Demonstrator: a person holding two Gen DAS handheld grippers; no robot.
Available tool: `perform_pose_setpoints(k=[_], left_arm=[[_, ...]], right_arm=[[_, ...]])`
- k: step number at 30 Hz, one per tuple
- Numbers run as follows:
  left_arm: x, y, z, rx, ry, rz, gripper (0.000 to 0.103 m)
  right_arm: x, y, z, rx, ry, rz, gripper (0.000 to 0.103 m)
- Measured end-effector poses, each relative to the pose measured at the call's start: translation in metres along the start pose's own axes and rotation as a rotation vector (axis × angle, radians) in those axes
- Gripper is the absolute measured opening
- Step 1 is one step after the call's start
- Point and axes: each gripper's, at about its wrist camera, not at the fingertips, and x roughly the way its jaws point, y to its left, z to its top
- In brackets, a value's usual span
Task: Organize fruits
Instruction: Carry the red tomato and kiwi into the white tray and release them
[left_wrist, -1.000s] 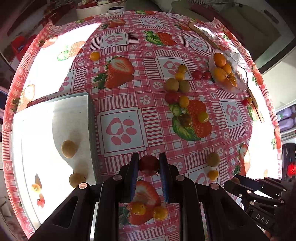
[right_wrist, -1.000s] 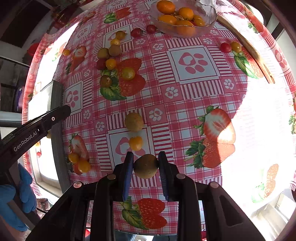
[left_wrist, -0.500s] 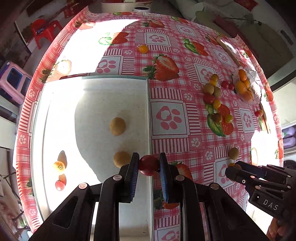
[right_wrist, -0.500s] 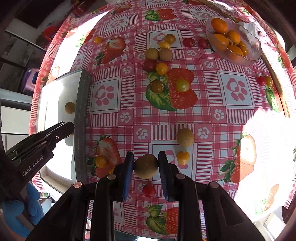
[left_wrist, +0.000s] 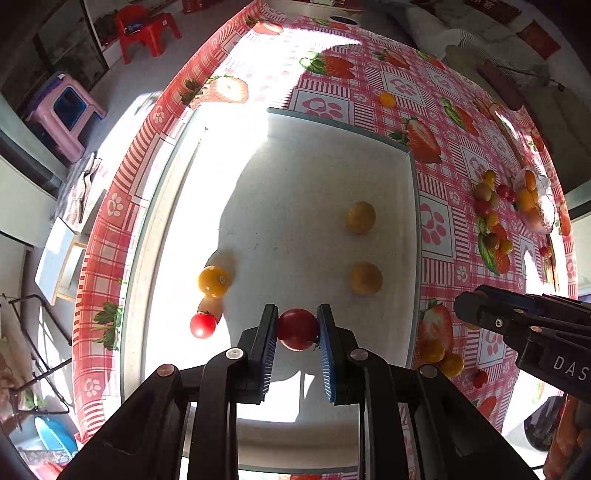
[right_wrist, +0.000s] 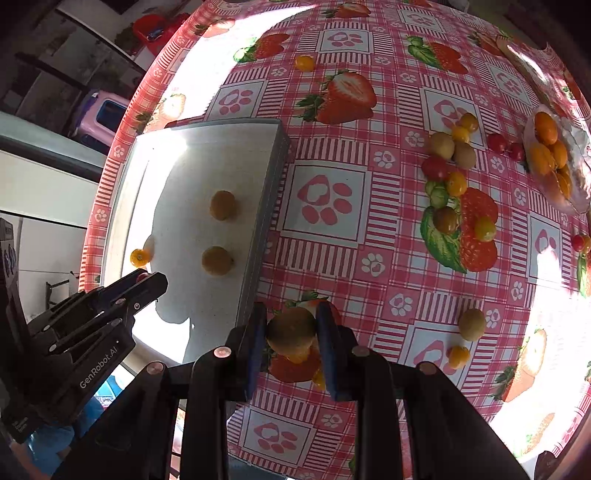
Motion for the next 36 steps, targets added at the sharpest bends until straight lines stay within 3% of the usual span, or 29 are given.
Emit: perform_pose_setpoints(k=[12,29,31,32,33,36], left_arm=[[0.012,0.040,-0.027,-0.036,0.027,0.053,0.023],[0.027,0.033,-0.033,0.005,0.034,0.095,0.024],[0.027,0.032,-0.033,0.011,0.036,0.099,0.038],[0.026,0.031,-0.033,0.009,0.032,0.115,0.060],[0.024,0.030,-0.034,0.007,0.013,0.130,0.068],[0.022,0.028,-0.034,0.021,0.015,0.136,0.068]], right_arm=[[0.043,0.075,0.031,-0.105,0.049,0.040,0.030],[0.092,0.100,0.045,-0.192,0.098,-0.037,0.031],[0.092,0.102,0.046,-0.199,0.100,-0.034,0.033],[0.092,0.102,0.046,-0.200,0.103,-0.026,0.035],[0.092,0.103,0.046,-0.203,0.105,-0.020,0.039],[0.092,0.108,0.049,-0.206,0.103,-0.020,0.053]])
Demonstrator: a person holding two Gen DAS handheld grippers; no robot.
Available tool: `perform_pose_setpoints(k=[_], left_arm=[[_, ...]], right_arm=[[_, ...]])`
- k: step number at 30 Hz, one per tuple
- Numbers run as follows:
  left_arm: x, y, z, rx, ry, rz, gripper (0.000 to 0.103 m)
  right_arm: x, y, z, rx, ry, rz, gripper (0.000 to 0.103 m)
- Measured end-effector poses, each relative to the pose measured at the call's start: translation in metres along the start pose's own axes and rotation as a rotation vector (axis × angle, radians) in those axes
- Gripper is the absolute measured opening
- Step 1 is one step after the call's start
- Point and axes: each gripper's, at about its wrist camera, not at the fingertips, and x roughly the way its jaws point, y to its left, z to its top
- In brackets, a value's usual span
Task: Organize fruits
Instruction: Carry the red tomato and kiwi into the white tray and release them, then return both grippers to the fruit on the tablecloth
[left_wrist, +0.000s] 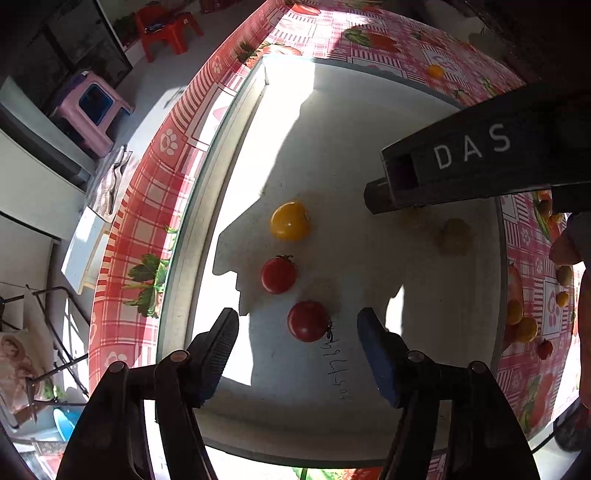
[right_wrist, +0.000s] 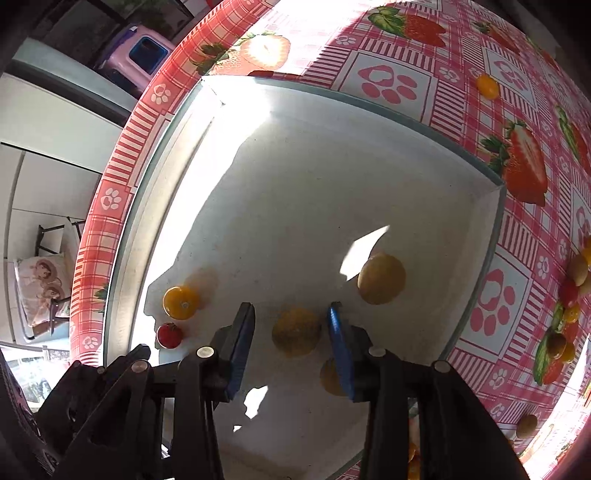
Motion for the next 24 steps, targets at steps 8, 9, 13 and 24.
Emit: perform_pose_setpoints(k=[8,9,13,24], left_arm=[[-0.005,-0.005,0.000,0.019,0.022,0.006,0.068],[-0.007,-0.007,0.001,0.026,0.022,0.010,0.068],[-0.014,-0.014,0.005,0.051,0.013,0.011,0.068],[-0.039,-0.086,0.027,0.207,-0.045,-0.030,0.068]], right_arm=[[-0.034,-0.007,0.008,0.033,-0.066,0.075,0.081],[-0.039,-0.010,0.008,0.041,-0.078,0.082,0.081],[-0.065,-0.033,-0.001,0.084,-0.122,0.086,0.081],[-0.096,-0.129,-0.068,0.320,-0.170,0.009,0.081]])
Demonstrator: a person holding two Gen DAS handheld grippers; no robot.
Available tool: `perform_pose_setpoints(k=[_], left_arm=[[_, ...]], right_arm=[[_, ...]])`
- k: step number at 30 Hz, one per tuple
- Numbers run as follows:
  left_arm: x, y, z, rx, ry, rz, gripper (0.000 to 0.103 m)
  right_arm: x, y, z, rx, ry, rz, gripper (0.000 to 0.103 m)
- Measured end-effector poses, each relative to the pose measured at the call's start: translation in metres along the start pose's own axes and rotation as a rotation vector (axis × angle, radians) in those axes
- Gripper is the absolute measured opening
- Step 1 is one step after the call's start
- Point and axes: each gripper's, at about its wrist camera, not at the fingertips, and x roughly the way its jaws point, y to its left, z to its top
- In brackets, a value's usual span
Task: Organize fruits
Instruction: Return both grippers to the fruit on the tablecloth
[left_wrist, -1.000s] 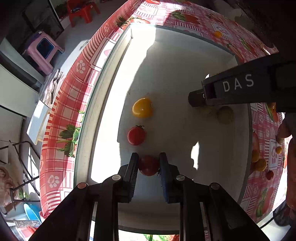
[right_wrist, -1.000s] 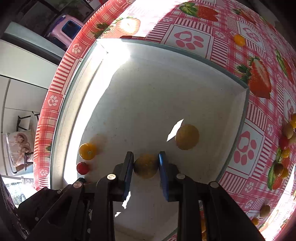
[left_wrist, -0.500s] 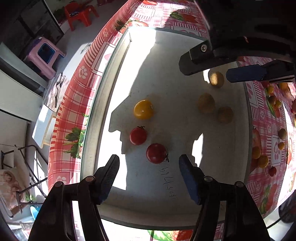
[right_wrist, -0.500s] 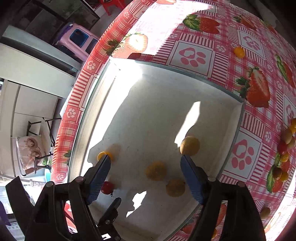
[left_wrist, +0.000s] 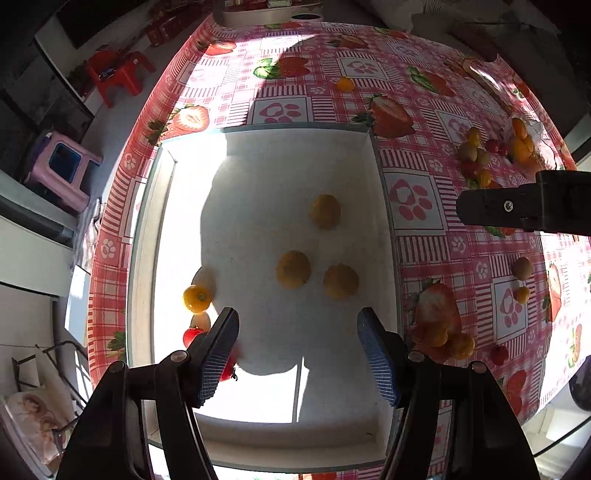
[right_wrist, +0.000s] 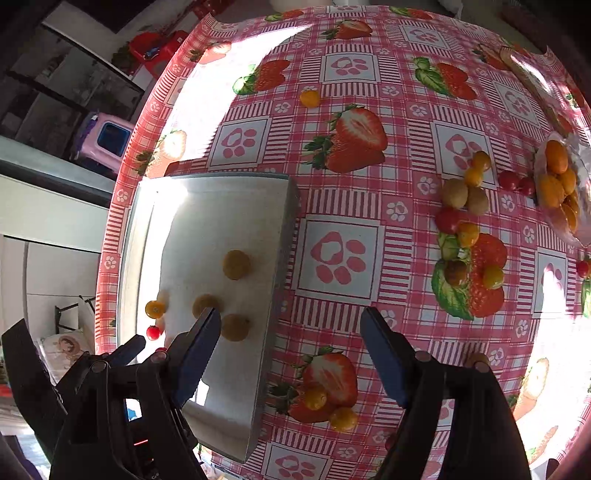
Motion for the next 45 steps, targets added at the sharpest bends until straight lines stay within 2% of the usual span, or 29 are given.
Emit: perform_pose_setpoints(k=[6,12,20,26,33,43,45], left_arm=[[-0.007,-0.052,0.028,0.104,-0.021,-0.050,0.068],[0.002,-0.102,0.049,0.179,-0.003,-0.095,0.068],[0.034,-0.146,0.074,0.180,0.021,-0.111,0.068],[0.056,-0.167,0.088,0.163,0.018,-0.109,0.068],[0.073,-0.176,0.094,0.127,0.031,-0.102,0.068],[0.080,-0.181,0.101,0.128,0.018,-0.089,0.068],[0.080,-0.184,0.103,0.132,0.010,-0.074,0.062]], right_arm=[[-0.017,-0.080,-0.006,0.135,-0.022,-0.075,0.081],[-0.027,-0.146,-0.018,0.232,-0.035,-0.127,0.081],[-0.037,-0.214,-0.031,0.335,-0.067,-0.181,0.081],[-0.041,-0.260,-0.022,0.378,-0.116,-0.232,0.081],[-0.033,-0.294,-0.005,0.390,-0.141,-0.241,0.069],[-0.024,-0.302,0.019,0.379,-0.172,-0.249,0.060],[-0.024,-0.302,0.021,0.376,-0.175,-0.266,0.053]])
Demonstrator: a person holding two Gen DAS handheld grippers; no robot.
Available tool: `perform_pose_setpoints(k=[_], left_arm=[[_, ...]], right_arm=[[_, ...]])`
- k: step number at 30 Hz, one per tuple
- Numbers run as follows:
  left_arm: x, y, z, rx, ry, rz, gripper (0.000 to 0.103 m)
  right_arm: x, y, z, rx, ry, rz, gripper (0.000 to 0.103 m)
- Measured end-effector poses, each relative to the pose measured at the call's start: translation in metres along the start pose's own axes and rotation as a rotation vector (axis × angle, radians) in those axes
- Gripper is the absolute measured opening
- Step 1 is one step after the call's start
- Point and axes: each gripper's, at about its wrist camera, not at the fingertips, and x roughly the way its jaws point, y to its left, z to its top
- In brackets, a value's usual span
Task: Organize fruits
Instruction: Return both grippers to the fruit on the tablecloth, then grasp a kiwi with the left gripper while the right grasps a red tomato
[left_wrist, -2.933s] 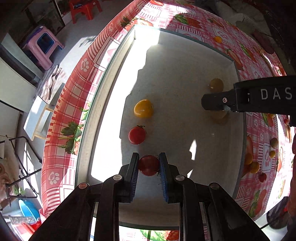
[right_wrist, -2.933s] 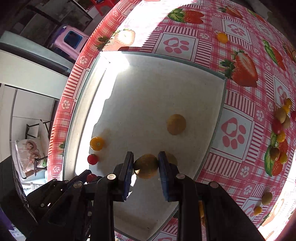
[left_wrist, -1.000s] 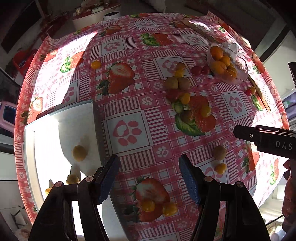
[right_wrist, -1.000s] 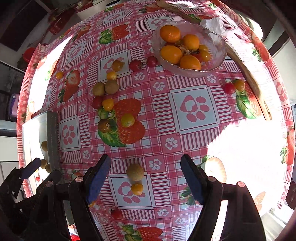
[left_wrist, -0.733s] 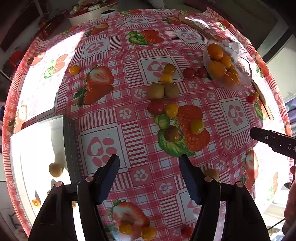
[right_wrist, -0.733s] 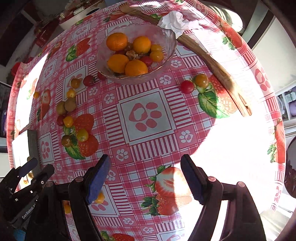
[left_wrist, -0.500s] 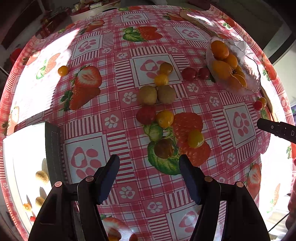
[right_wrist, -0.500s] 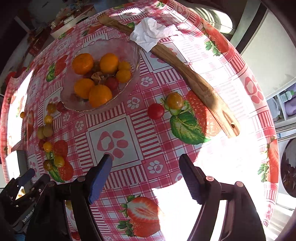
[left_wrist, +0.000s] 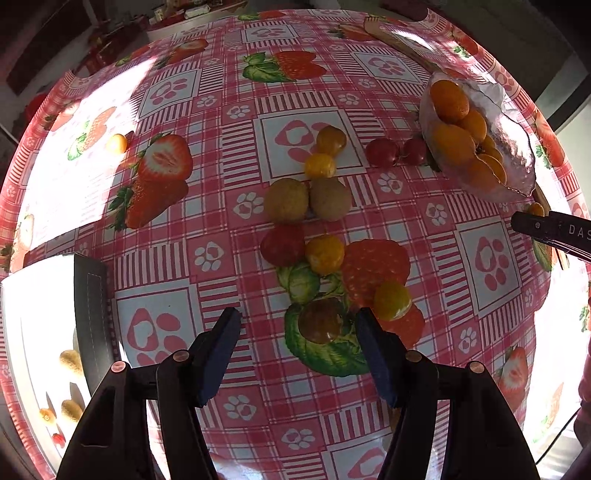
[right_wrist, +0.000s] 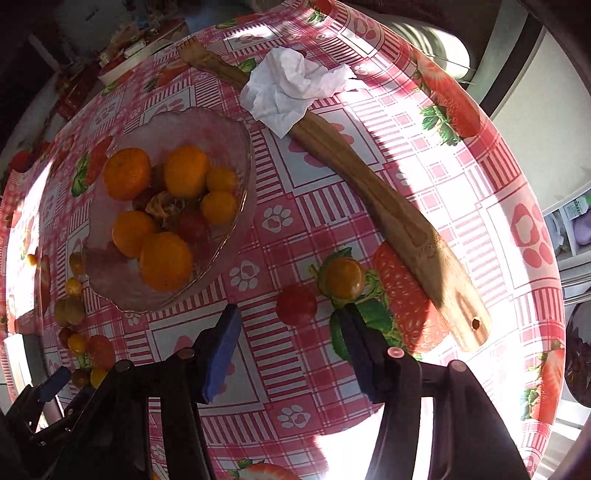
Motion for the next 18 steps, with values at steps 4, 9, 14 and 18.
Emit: perform_pose_setpoints(k=[4,9,14,18], left_arm=[[-0.004,-0.005,0.003,0.013,-0.010,-0.003,0.041],[-0.007,-0.009,0.005,0.025,-0.007,-0.033,0.023],[-0.019,-0.001,0.000,0.001,-0.010,-0.079,0.023],[-0.033,0.008,-0.008,-0.011,-0.021,-0.091,0.023]], right_arm=[[0.002,0.001,0.006,-0.012,-0.007,-0.016,0.028],[-0.001,-0.007,0.005,0.007,0.001,0.029,0.024],[-0.010,-0.006,-0.009,0.009,0.008,0.063,0.024],[-0.021,-0.003,-0.028,0.013,0.022,0.087,0.023]])
